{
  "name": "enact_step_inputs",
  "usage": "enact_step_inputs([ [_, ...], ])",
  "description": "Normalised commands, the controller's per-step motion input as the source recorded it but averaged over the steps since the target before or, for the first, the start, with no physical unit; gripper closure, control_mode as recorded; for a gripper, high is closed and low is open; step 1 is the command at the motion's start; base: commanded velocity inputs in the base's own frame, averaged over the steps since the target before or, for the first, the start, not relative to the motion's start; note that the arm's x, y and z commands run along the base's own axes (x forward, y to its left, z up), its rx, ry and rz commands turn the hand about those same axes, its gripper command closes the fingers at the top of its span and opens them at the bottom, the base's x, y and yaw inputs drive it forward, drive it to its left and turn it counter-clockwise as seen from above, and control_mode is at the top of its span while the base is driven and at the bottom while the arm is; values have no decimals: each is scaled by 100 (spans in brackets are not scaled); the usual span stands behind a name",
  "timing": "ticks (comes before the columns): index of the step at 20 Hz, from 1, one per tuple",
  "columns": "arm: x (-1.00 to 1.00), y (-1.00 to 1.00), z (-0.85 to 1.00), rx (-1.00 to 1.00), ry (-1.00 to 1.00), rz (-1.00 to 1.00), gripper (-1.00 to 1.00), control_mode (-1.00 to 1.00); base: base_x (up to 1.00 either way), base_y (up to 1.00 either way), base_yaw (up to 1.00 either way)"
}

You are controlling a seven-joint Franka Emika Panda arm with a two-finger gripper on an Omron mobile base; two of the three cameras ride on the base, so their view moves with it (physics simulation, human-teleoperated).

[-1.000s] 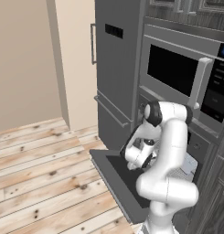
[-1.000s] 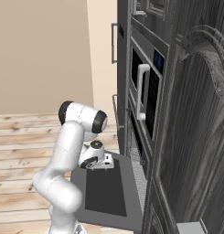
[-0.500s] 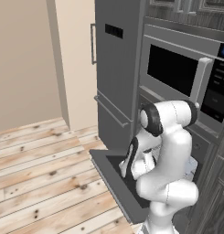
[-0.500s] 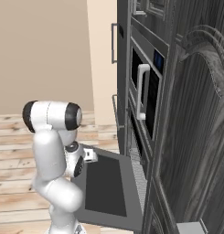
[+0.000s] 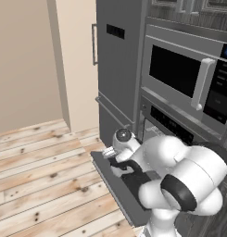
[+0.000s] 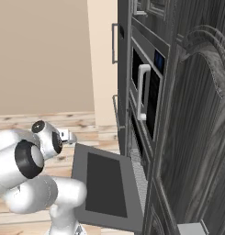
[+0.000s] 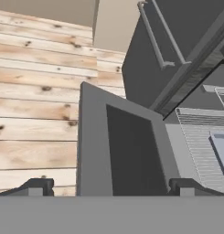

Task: Take the baked cake out of the oven and place it on the plate for cooling. Then close the oven door.

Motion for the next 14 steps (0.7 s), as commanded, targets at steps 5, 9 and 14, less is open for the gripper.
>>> enact_step_inputs([
  [5,-46,59,53,-10,0,-10,-100,-100,0,0,0],
  [9,-30,55,2,-16,6,-8,-100,-100,0,0,0],
  [14,-9,58,-10,-19,12,-6,-100,-100,0,0,0],
])
